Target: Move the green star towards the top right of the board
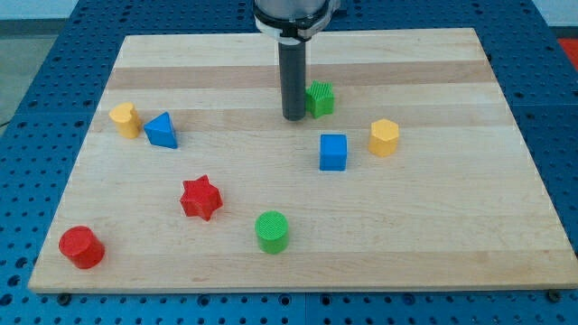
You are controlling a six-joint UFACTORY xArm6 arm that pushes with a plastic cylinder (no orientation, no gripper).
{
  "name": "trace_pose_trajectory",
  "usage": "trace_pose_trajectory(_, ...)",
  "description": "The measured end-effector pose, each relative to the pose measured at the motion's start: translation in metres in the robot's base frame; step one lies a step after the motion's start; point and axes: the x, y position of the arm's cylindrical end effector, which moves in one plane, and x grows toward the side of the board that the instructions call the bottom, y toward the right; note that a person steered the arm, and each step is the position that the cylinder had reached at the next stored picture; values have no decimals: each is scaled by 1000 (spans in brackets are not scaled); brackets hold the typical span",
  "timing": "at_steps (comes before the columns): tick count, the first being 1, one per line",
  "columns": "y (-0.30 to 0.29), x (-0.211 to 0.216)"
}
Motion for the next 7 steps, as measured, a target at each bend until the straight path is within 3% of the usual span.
trace_pose_trajectory(1,0,0)
trace_pose_trajectory(2,59,-28)
trace_pose_trajectory(3,65,-31)
trace_pose_trajectory(5,133,-89)
trace_pose_trajectory(6,133,-90)
trace_pose_trajectory(7,171,-102)
